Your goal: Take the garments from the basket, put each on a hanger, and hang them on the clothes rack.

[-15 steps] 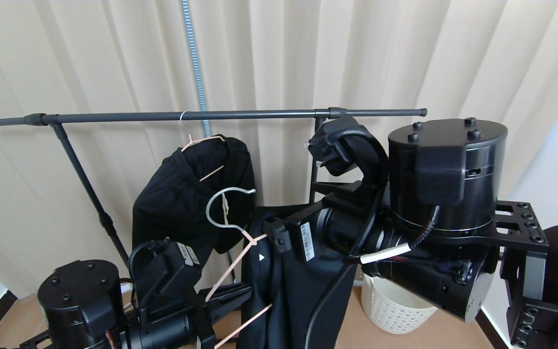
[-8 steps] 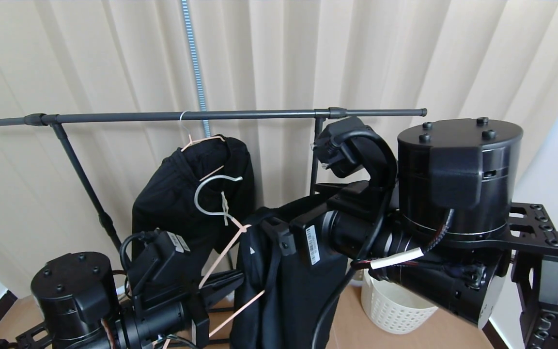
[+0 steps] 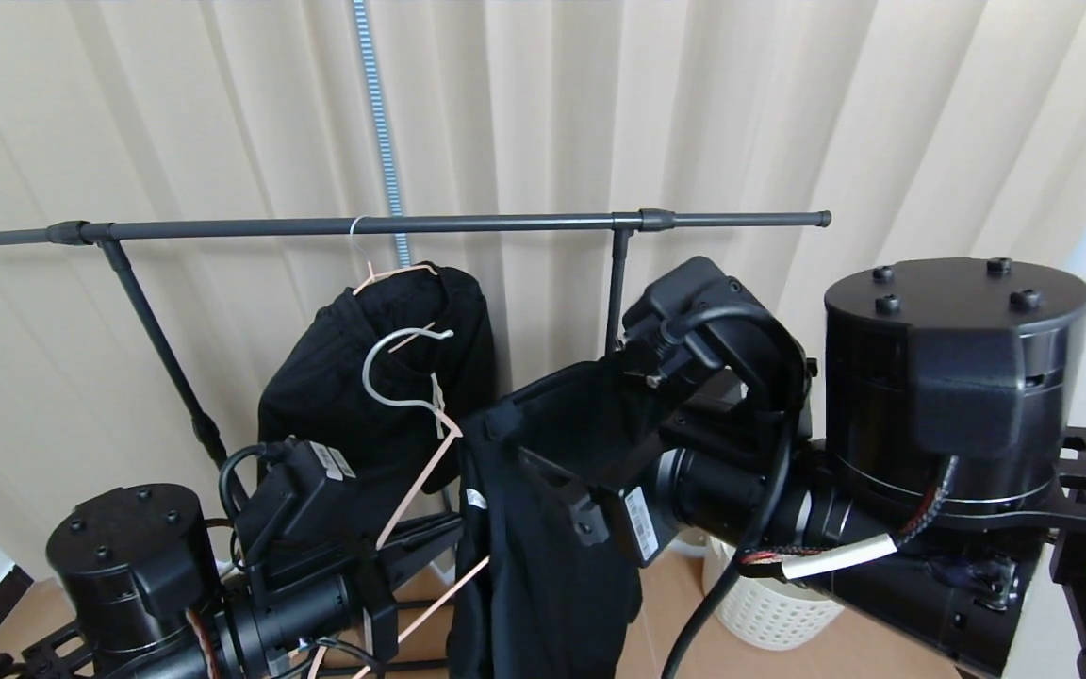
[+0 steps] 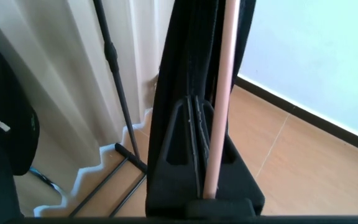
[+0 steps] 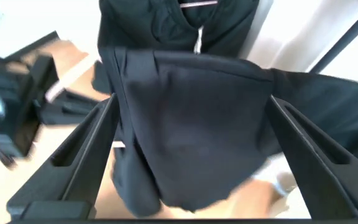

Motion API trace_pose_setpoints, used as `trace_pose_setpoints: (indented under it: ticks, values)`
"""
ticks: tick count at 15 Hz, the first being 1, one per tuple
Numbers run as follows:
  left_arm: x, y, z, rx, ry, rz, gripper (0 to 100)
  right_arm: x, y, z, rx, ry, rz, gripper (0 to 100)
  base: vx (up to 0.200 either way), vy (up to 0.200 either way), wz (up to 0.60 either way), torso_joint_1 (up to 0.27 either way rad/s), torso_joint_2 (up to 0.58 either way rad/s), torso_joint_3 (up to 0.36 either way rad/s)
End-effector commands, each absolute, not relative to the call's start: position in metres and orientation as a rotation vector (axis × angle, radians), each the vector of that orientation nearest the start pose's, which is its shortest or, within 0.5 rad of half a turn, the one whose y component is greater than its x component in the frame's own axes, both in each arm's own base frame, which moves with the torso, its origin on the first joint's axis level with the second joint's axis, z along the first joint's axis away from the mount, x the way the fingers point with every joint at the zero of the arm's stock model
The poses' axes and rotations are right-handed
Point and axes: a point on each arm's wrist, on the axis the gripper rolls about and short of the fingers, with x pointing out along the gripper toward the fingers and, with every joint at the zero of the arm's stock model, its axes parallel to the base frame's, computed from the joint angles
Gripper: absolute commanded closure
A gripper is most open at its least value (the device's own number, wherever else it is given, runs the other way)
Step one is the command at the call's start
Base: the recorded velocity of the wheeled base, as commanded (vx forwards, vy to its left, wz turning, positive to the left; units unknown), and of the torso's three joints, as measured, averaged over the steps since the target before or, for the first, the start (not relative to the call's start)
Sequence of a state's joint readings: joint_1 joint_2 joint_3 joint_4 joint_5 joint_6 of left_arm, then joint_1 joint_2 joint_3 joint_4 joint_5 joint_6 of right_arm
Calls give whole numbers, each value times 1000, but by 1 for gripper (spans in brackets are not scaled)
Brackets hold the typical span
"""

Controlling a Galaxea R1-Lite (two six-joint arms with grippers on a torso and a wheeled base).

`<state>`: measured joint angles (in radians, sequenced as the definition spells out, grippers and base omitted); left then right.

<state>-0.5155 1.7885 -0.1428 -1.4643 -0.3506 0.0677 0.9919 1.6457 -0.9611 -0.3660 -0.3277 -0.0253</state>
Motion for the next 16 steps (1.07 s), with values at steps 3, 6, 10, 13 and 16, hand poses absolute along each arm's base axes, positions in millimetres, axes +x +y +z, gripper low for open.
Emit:
trace_pose_setpoints:
  ticks: [3, 6, 10, 13, 16]
  values:
    - [195, -110, 90, 81, 180, -890, 100, 180, 220, 220, -319, 219, 703, 0, 0, 0, 0, 0, 0, 0]
    - [198, -92, 84, 133, 179, -923, 100, 191, 208, 239, -423, 243, 725, 0, 0, 0, 0, 0, 0, 0]
    - [195, -80, 78, 200, 169, -953, 100, 204, 212, 259, -540, 344, 827, 0, 0, 0, 0, 0, 0, 0]
    - [193, -76, 70, 248, 179, -996, 100, 220, 214, 250, -661, 470, 946, 0, 0, 0, 0, 0, 0, 0]
    - [189, -75, 64, 288, 185, -1020, 100, 229, 203, 242, -749, 481, 1106, 0, 0, 0, 0, 0, 0, 0]
